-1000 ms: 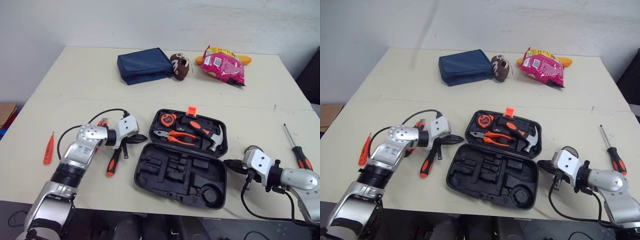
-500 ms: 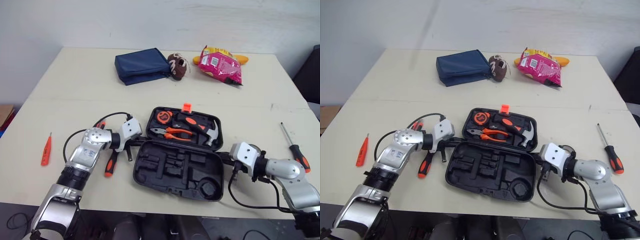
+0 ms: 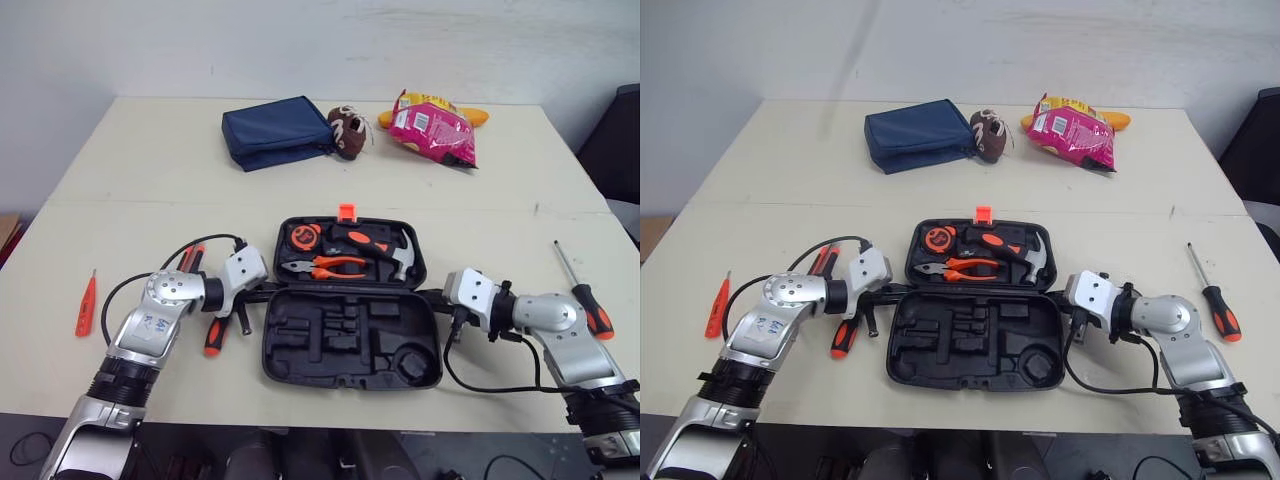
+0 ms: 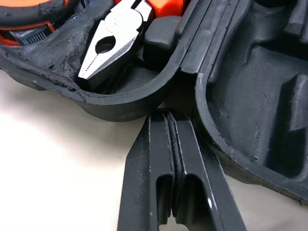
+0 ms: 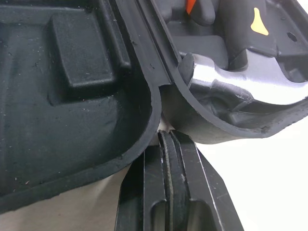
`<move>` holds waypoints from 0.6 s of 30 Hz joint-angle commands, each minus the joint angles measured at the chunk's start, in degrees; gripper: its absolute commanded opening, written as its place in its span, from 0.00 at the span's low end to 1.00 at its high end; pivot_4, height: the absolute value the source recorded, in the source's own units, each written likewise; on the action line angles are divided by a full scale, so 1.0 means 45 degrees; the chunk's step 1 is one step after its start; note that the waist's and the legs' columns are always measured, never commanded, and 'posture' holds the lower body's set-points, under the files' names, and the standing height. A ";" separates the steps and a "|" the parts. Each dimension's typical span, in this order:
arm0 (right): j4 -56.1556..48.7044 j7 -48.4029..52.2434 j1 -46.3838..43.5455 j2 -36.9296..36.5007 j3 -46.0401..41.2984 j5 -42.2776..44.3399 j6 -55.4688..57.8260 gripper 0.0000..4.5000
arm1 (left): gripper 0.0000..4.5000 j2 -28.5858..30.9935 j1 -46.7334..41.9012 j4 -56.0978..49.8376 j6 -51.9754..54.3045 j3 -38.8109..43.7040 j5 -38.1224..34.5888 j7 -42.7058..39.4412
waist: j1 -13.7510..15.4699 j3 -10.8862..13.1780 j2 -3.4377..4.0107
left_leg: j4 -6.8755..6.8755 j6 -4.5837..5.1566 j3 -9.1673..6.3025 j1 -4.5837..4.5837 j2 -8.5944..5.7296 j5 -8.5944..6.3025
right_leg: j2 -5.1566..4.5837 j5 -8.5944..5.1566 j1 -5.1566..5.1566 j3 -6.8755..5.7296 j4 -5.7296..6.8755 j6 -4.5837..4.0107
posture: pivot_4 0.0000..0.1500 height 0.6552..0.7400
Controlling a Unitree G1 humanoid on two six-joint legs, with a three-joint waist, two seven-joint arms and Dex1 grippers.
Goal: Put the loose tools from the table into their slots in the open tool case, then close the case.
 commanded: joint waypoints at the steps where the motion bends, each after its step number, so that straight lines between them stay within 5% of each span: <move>1: -0.0676 0.0886 0.0511 -0.0840 -0.1442 0.1425 -0.0321 0.00 | 0.00 0.1031 0.0606 -0.1654 -0.0566 0.1949 -0.1476 -0.0739 | 0.0034 0.0015 0.0017 | -0.0007 0.0000 0.0000 -0.0009 0.0000 0.0000 | -0.0001 0.0000 -0.0010 0.0001 -0.0001 0.0000 | 1.00 1.00; 6: -0.1277 0.1677 0.2143 -0.2398 -0.3813 0.2968 0.0476 0.00 | 0.00 0.2278 0.1965 -0.2205 -0.0170 0.4937 -0.3412 -0.1131 | 0.0165 0.0041 0.0061 | -0.0016 0.0005 -0.0003 -0.0021 -0.0004 -0.0016 | -0.0013 -0.0011 -0.0017 -0.0004 -0.0027 -0.0015 | 1.00 1.00; 8: -0.1133 0.1717 0.3068 -0.2816 -0.5276 0.3472 0.0831 0.15 | 0.05 0.2978 0.2932 -0.1860 -0.0254 0.6383 -0.3595 -0.1293 | 0.0139 0.0039 0.0057 | -0.0015 0.0019 -0.0008 -0.0003 -0.0003 -0.0024 | -0.0015 -0.0011 0.0012 -0.0006 -0.0045 -0.0015 | 1.00 1.00; 14: 0.1306 0.1302 0.5209 -0.3543 -0.8348 0.2979 0.0054 0.77 | 0.59 0.4373 0.4690 0.1052 -0.1341 0.9914 -0.3450 -0.0891 | 0.0119 0.0039 0.0056 | -0.0039 0.0076 -0.0013 -0.0009 -0.0007 -0.0062 | -0.0018 -0.0012 0.0008 -0.0014 -0.0091 -0.0019 | 1.00 1.00; 16: 0.3651 0.0970 0.5343 -0.3941 -0.9510 0.2921 -0.0851 1.00 | 0.82 0.5332 0.5021 0.3978 -0.2074 1.1568 -0.3191 -0.0332 | 0.0091 0.0043 0.0051 | -0.0041 0.0114 -0.0011 -0.0006 -0.0011 -0.0092 | -0.0029 -0.0012 0.0014 -0.0015 -0.0103 -0.0021 | 1.00 1.00; 18: 0.5095 0.1061 0.5364 -0.4168 -0.9949 0.2924 -0.1847 1.00 | 0.99 0.6089 0.5264 0.6134 -0.2962 1.2242 -0.3024 -0.0244 | 0.0006 0.0044 0.0050 | -0.0053 0.0121 0.0003 -0.0009 -0.0009 -0.0100 | -0.0029 -0.0018 0.0002 -0.0017 -0.0133 -0.0036 | 1.00 1.00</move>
